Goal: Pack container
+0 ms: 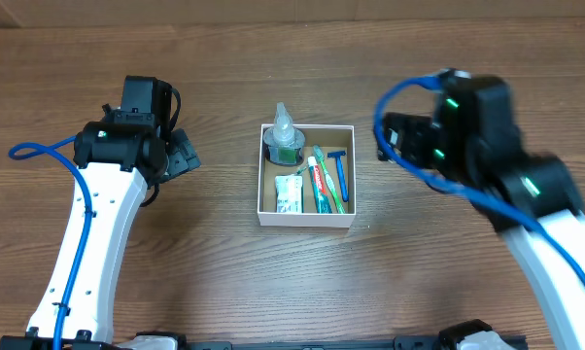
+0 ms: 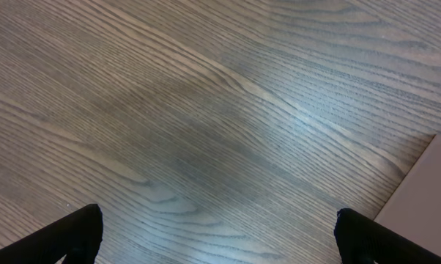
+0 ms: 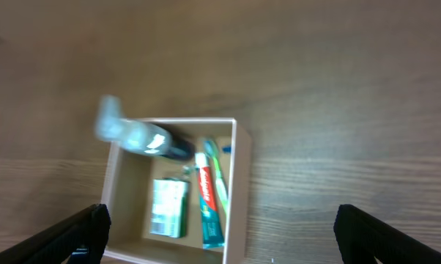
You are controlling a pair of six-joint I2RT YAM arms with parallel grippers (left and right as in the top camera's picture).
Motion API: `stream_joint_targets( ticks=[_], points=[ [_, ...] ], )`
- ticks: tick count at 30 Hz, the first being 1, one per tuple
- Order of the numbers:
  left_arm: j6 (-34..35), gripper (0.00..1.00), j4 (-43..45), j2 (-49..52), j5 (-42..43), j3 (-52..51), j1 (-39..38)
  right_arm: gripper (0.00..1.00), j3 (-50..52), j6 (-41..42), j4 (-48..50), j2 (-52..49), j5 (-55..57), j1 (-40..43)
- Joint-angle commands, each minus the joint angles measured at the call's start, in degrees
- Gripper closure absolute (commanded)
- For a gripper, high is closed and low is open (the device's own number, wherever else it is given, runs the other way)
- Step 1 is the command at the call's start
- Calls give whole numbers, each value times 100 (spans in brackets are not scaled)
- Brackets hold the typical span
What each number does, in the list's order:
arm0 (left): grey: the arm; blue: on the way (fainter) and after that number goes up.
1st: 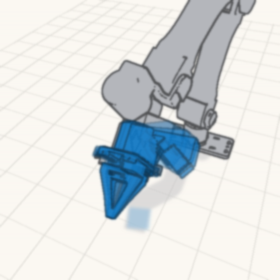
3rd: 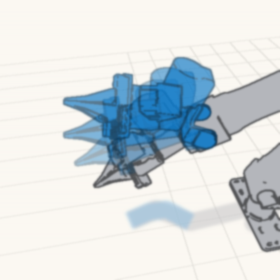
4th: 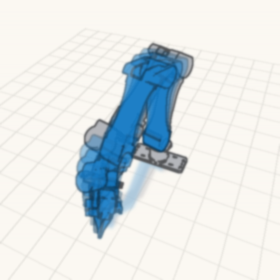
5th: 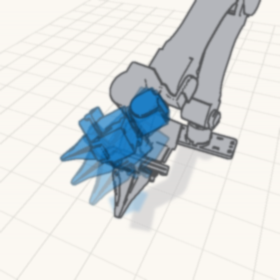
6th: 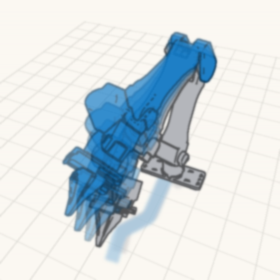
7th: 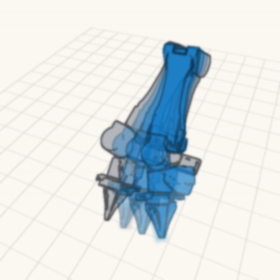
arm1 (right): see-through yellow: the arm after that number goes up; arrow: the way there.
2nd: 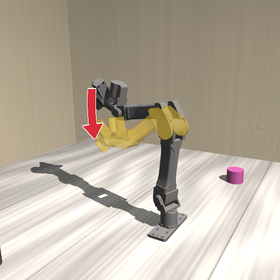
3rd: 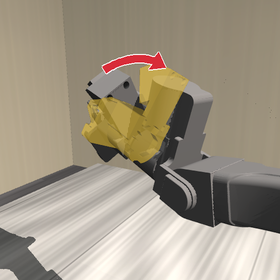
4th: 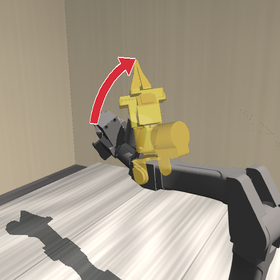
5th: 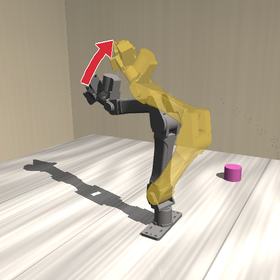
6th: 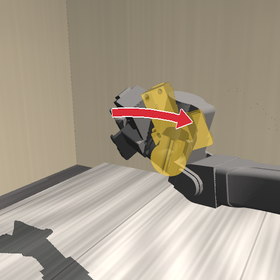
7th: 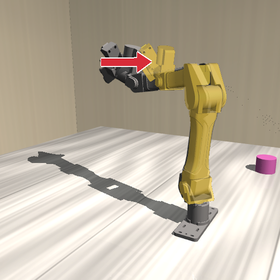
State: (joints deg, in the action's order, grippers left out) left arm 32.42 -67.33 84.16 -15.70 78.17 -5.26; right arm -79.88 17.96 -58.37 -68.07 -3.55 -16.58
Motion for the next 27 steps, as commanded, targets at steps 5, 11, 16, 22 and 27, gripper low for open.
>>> stream_joint_targets(
  ticks=[5, 11, 16, 22, 27],
  points=[
    [-114, 0, 9, -90, -79, 111, 9, 0, -190, -37, -632, 1976, 267, -17],
    [-114, 0, 9, -90, -79, 111, 9, 0, -190, -35, -1344, 3005, 396, -17],
    [-114, 0, 9, -90, -79, 111, 9, 0, -190, -35, -1801, 3268, 393, -17],
    [-114, 0, 9, -90, -79, 111, 9, 0, -188, -35, -1851, 3263, 393, -17],
    [-114, 0, 9, -90, -79, 111, 9, 0, -188, -35, -1851, 3263, 393, -17]
  ],
)
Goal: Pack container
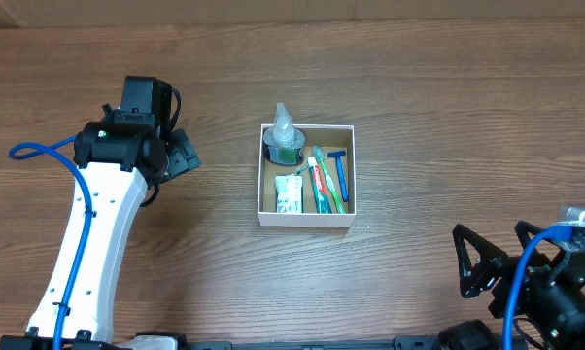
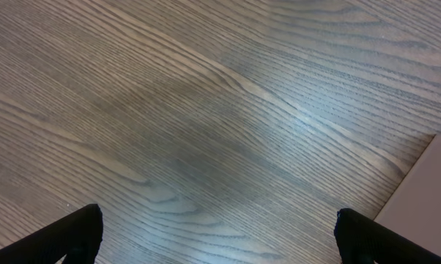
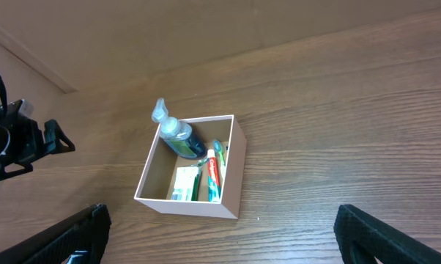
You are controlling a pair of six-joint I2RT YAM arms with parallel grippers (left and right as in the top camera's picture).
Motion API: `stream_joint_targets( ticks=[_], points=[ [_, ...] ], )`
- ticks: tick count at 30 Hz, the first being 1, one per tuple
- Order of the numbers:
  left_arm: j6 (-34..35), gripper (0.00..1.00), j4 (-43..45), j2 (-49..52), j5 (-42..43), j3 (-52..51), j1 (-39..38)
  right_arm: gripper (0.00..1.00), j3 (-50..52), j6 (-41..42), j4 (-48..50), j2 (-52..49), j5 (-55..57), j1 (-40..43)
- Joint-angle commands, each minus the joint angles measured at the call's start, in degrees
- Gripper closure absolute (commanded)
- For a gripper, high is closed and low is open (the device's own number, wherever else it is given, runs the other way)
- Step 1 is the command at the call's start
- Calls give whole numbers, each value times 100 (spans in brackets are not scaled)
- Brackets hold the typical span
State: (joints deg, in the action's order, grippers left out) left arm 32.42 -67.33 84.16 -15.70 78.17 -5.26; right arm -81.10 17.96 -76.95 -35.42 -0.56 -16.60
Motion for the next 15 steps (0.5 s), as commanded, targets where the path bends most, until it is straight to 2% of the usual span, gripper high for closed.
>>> stream_joint_targets(
  ticks=[1, 12, 15],
  points=[
    [-114, 0, 9, -90, -79, 111, 9, 0, -66, -35, 7, -2, 94, -15],
    [-114, 0, 9, -90, -79, 111, 9, 0, 13, -72, 83, 37, 125, -9],
    [-114, 0, 9, -90, -79, 111, 9, 0, 203, -813, 605, 431, 48, 205]
  ],
)
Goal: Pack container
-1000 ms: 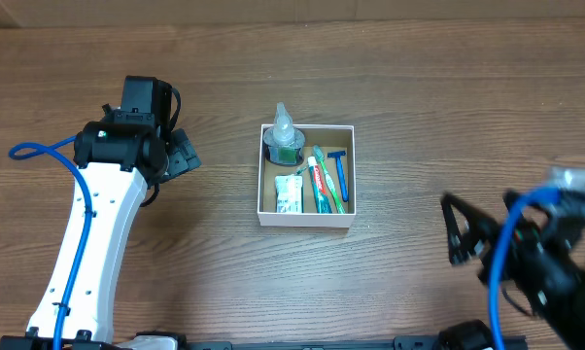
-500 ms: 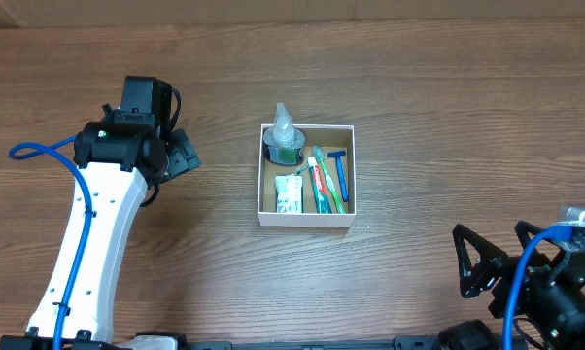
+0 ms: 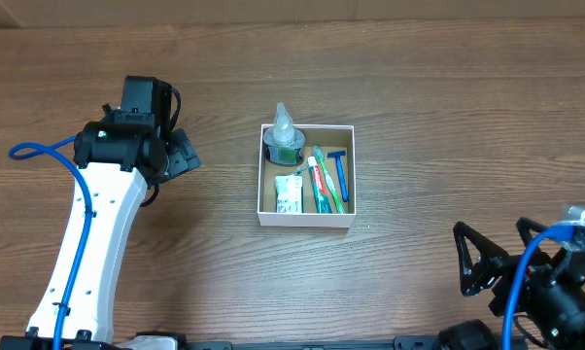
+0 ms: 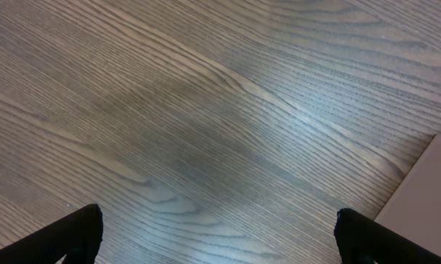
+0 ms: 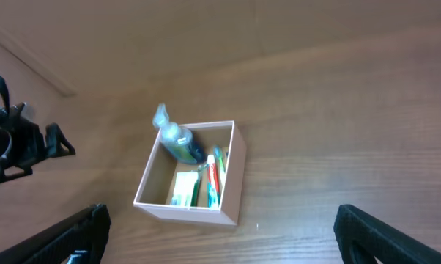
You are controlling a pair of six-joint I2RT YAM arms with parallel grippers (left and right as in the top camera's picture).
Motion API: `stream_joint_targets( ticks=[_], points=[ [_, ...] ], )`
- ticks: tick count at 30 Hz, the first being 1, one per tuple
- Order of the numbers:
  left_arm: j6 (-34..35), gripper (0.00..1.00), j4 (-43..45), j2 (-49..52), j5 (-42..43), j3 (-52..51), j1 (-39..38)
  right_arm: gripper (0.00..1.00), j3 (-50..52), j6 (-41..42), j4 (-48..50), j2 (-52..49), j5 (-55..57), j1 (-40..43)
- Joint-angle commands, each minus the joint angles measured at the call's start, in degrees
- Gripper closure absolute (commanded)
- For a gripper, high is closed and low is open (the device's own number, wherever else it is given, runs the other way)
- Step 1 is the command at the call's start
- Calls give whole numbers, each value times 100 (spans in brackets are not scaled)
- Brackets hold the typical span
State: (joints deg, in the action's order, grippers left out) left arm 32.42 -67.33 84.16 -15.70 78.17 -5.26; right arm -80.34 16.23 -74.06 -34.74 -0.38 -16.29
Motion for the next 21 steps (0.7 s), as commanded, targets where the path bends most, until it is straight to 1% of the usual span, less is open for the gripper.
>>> stream_joint_targets(
  ticks=[1, 6, 10, 11, 16, 19, 21],
  points=[
    [-114, 0, 9, -90, -79, 111, 9, 0, 243, -872, 579, 560, 26, 258],
    [-114, 0, 9, -90, -79, 111, 9, 0, 1200, -1797, 2022, 1740, -15, 483],
    [-114, 0, 9, -90, -79, 111, 9, 0, 2374, -1947, 3364, 2636, -13, 522],
    [-114, 0, 9, -90, -79, 111, 9, 0, 2900, -1947, 3934, 2889, -33, 553],
    [-114, 0, 9, -90, -79, 111, 9, 0, 4483, -1950, 5847, 3180, -236, 675],
    [-114, 0, 9, -90, -79, 111, 9, 0, 5160, -1952, 6537, 3180, -330, 717],
    [-114, 0, 9, -90, -79, 111, 9, 0, 5578, -1952, 6835, 3180, -330, 717]
  ],
)
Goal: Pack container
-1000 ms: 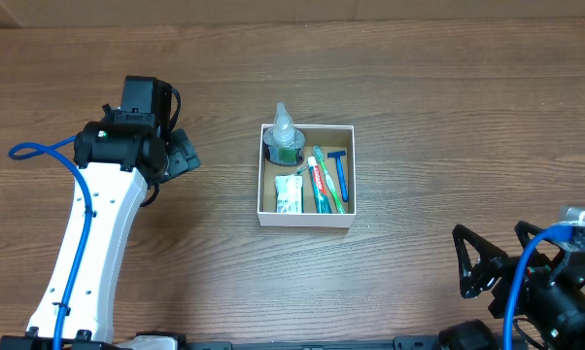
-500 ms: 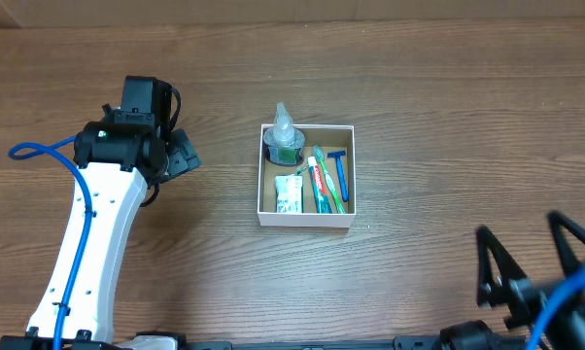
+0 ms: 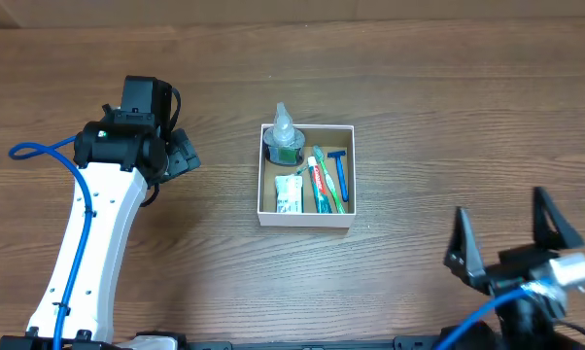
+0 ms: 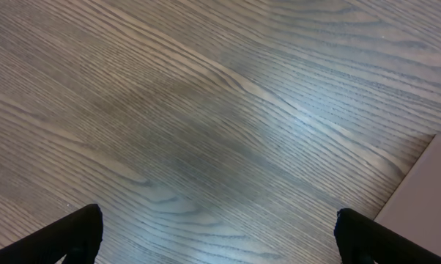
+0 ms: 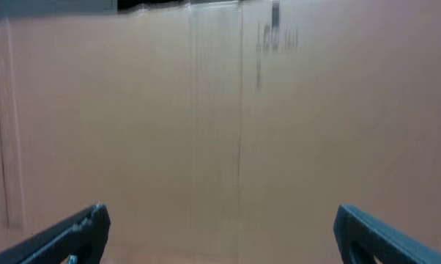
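Observation:
A white open box [image 3: 306,216] sits mid-table in the overhead view. It holds a clear spray bottle [image 3: 284,136], a toothpaste tube [image 3: 321,186], a green toothbrush [image 3: 332,191], a blue razor [image 3: 340,173] and a small white packet [image 3: 289,195]. My left gripper [image 3: 184,154] hangs open over bare wood left of the box; its wrist view catches a box corner [image 4: 434,196]. My right gripper [image 3: 506,233] stands open at the front right, fingers pointing up, nothing between them.
A tan cardboard wall [image 5: 228,110] fills the right wrist view. The wooden table [image 3: 438,126] stretches around the box. A blue cable [image 3: 50,148] loops off the left arm.
The right gripper has tilted up at the front right; its wrist view now faces a tan wall where the box was. The left arm and the box's contents are unchanged.
The right gripper was open beside the box's right edge, blurred with motion. It then stood low at the table's front right corner with the box far in its view. Now it points upward there. The left arm stayed put throughout.

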You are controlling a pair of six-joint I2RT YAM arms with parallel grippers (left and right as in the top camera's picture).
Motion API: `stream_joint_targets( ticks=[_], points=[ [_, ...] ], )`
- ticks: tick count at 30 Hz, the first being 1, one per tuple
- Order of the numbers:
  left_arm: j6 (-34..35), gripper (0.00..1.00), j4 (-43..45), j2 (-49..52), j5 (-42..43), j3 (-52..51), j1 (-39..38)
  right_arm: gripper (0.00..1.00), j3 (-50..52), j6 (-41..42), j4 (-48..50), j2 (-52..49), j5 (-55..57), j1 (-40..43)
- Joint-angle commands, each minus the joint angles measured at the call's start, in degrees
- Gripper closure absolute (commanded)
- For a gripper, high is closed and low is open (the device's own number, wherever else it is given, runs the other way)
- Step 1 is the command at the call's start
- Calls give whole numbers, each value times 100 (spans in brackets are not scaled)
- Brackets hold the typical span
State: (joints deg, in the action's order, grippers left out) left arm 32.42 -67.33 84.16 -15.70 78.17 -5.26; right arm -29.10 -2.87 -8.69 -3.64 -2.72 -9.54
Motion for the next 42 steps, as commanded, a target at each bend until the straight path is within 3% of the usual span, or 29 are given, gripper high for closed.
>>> stream_joint_targets(
  ticks=[1, 7, 13, 23, 31, 42],
  points=[
    [-114, 0, 9, -90, -79, 111, 9, 0, 734, -42, 531, 70, -76, 42],
    [-114, 0, 9, -90, -79, 111, 9, 0, 1786, -39, 1473, 175, 55, 44],
    [-114, 0, 9, -90, -79, 111, 9, 0, 2201, -42, 1484, 348, 52, 210],
    [-114, 0, 9, -90, -79, 111, 9, 0, 2874, -37, 1401, 348, 52, 289],
    [-114, 0, 9, -90, -79, 111, 9, 0, 2863, -39, 387, 348, 55, 289],
    [-114, 0, 9, -90, -79, 111, 9, 0, 2863, -37, 400, 348, 50, 286]
  ],
)
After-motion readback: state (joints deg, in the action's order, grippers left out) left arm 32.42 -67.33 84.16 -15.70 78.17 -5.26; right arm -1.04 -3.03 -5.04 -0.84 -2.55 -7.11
